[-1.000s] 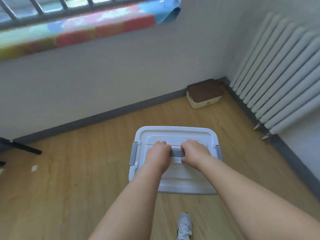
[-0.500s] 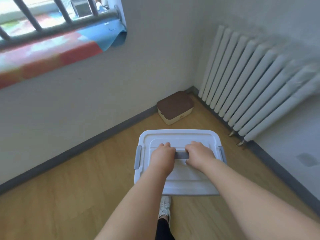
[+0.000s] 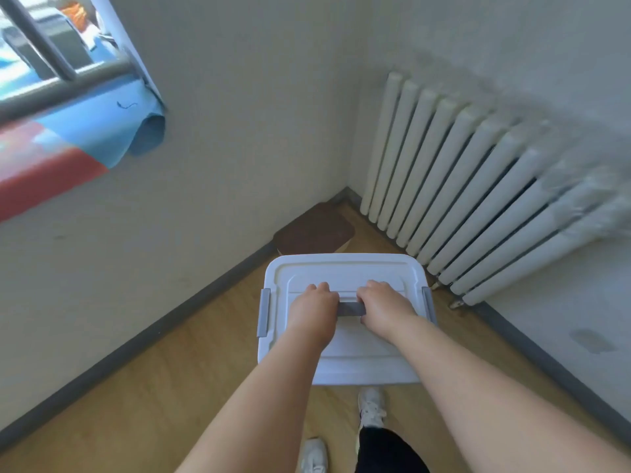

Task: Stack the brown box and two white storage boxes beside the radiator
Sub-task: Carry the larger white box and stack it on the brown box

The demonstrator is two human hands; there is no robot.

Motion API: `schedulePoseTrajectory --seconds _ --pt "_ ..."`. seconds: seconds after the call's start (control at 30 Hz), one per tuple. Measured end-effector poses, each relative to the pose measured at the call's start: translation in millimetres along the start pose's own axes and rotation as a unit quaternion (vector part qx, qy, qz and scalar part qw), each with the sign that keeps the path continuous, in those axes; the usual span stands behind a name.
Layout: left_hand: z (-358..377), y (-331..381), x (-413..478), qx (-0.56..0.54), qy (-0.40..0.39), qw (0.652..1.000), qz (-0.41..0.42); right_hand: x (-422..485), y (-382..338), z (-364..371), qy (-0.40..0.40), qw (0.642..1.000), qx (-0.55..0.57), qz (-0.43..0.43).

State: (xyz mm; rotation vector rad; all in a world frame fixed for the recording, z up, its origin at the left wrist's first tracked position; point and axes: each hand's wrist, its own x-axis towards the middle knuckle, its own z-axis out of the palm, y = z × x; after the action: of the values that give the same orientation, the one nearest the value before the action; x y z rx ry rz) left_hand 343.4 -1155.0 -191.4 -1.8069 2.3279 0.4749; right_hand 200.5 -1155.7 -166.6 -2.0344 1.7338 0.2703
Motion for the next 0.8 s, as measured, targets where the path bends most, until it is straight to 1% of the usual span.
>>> schedulePoseTrajectory --seconds 0.17,0.27,0.47,0.63,0.8 --pt "-13.2 7.5 72.8 -0.003 -0.013 1.000 -0.007 65.5 32.4 -23.2 -0.020 1.000 -0.005 -0.010" --pt "-15.4 11.8 113.0 -0.013 -0.024 0.999 -0.035 106.8 53.1 -35.8 -0.035 0.999 -0.005 -0.029" --pt "-24.7 20.8 196.9 -0.043 -0.013 0.996 -0.072 192.3 97.4 -66.4 -0.050 0.996 -0.018 -0.071" --pt "-21.8 8.0 250.3 -0.070 -0.016 0.992 -0.105 261.3 109.4 -80.8 -0.081 0.991 -0.035 -0.097" --pt "-13.9 -18.1 298.1 -0.077 -0.027 0.990 -0.119 322.8 105.0 -85.4 -0.101 0.987 -0.053 -0.116"
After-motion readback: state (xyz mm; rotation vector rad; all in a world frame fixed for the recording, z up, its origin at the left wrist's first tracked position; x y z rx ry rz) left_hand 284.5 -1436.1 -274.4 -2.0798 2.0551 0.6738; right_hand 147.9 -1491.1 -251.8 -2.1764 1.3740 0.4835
